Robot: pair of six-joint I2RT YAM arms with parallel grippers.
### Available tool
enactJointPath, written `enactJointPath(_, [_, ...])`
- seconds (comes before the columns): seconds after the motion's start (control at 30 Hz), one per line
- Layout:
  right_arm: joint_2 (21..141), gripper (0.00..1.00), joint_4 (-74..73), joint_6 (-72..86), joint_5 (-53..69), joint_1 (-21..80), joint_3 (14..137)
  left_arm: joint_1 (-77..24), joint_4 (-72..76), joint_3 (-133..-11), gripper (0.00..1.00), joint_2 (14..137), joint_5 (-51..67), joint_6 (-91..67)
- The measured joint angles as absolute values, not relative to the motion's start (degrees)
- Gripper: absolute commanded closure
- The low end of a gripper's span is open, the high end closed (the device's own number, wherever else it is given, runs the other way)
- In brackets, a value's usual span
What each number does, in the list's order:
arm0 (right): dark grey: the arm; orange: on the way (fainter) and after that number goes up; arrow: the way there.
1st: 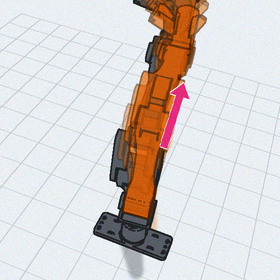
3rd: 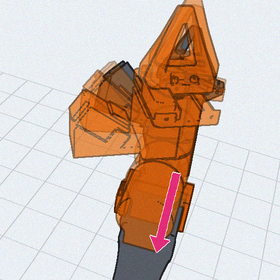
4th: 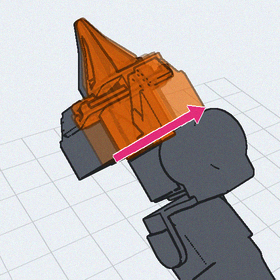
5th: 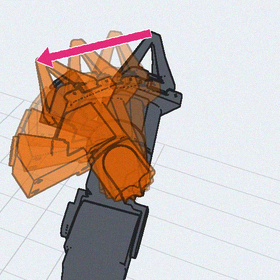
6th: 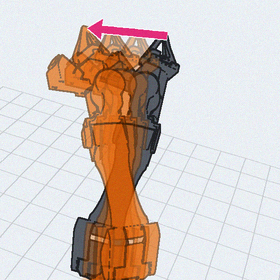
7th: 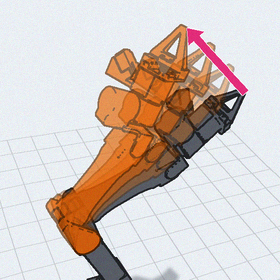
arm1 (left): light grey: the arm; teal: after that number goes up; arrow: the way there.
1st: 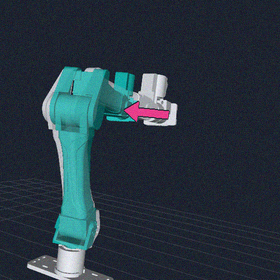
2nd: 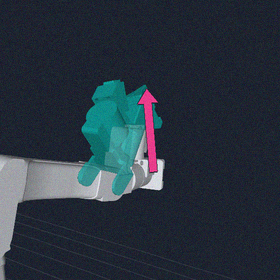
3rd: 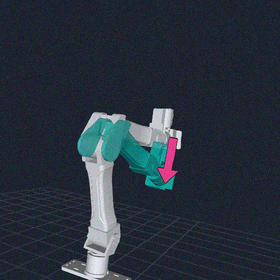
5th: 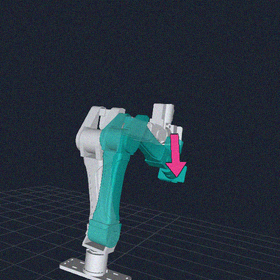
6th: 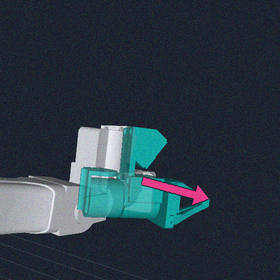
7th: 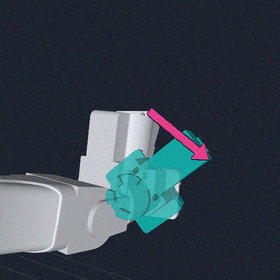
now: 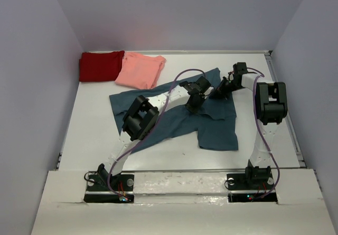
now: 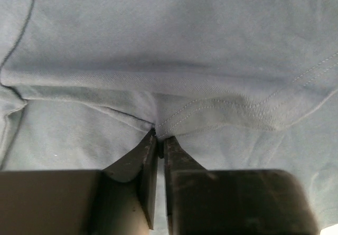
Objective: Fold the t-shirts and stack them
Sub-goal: Fold the flattened tshirt in 1/3 of the way
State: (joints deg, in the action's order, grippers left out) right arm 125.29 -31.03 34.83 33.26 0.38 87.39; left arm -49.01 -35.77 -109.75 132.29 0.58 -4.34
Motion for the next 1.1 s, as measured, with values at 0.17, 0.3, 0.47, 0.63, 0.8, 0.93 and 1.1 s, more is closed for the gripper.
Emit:
enactJointPath(0.17, [125.29,1.00,-31.03,34.68,33.28,0.36,87.39,-49.04,-35.77,-109.75,0.90,132.29,-0.51,-4.43])
enactJointPath(0.3, [125.51,1.00,-31.29,34.68,33.52,0.21,87.66,-49.04,-35.77,-109.73,0.90,132.29,-0.75,-4.43])
enactJointPath(0.47, [126.41,1.00,-32.38,34.65,34.44,-0.08,88.75,-49.01,-35.97,-108.64,0.90,131.31,-0.75,-4.54])
enactJointPath(0.63, [126.87,1.00,-33.04,34.68,34.61,-0.14,89.43,-49.01,-36.51,-107.31,0.89,129.16,-0.71,-4.71])
enactJointPath(0.8, [127.00,1.00,-33.12,34.68,34.79,-0.19,89.54,-49.01,-36.80,-107.22,0.84,127.57,-0.47,-4.95])
enactJointPath(0.93, [127.07,1.00,-33.12,34.68,35.03,-0.27,89.54,-48.99,-36.99,-107.15,0.72,127.22,0.54,-5.15])
enactJointPath(1.1, [127.13,1.00,-33.17,34.68,35.16,-0.30,89.58,-49.01,-38.65,-106.37,0.66,127.22,3.22,-5.37])
